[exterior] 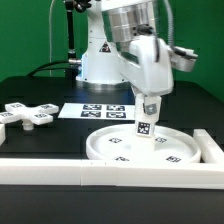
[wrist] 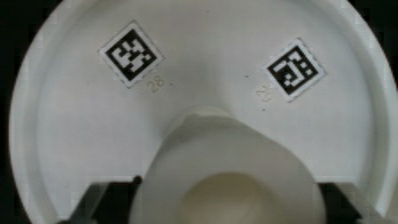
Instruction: Assemble round table
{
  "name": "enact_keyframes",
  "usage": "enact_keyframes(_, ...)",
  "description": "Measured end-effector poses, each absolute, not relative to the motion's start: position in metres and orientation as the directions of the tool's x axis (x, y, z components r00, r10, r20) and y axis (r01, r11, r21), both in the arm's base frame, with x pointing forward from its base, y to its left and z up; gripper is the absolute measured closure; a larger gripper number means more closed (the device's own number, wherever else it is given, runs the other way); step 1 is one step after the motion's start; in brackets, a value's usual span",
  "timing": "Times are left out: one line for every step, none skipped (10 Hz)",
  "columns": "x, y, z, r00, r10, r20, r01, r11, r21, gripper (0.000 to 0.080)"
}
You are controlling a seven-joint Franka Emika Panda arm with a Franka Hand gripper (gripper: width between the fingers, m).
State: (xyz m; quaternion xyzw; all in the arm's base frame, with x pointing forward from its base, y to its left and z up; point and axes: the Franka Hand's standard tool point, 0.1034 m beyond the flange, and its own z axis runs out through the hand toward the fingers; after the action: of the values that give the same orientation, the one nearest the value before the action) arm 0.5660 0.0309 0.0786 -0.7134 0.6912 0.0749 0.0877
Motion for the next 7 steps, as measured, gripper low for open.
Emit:
enact_keyframes(0.5666, 0.0251, 0.0781, -0.102, -0.966, -0.238, -0.994, 0.106, -0.003, 0.0389)
enact_keyframes(0.5668, 0.0229, 0.0776, -0.224, -0.942, -0.252, -0.974, 0.227, 0.018, 0.0389)
enact_keyframes(0.5675, 0.0226, 0.0772, -0.302, -0.918, -0.259, -0.952, 0.305, 0.028, 0.0389)
enact_keyframes(0.5683, 0.0237, 0.0773, -0.368, -0.891, -0.267, -0.928, 0.371, 0.042, 0.0389)
enact_keyframes(0.5682, 0.0253, 0.0772, -0.382, -0.884, -0.268, -0.922, 0.384, 0.047, 0.0389)
enact_keyframes(0.568, 0.026, 0.077, -0.376, -0.887, -0.268, -0.925, 0.378, 0.046, 0.0305)
enact_keyframes(0.5679, 0.0262, 0.0769, -0.363, -0.892, -0.269, -0.93, 0.366, 0.043, 0.0201)
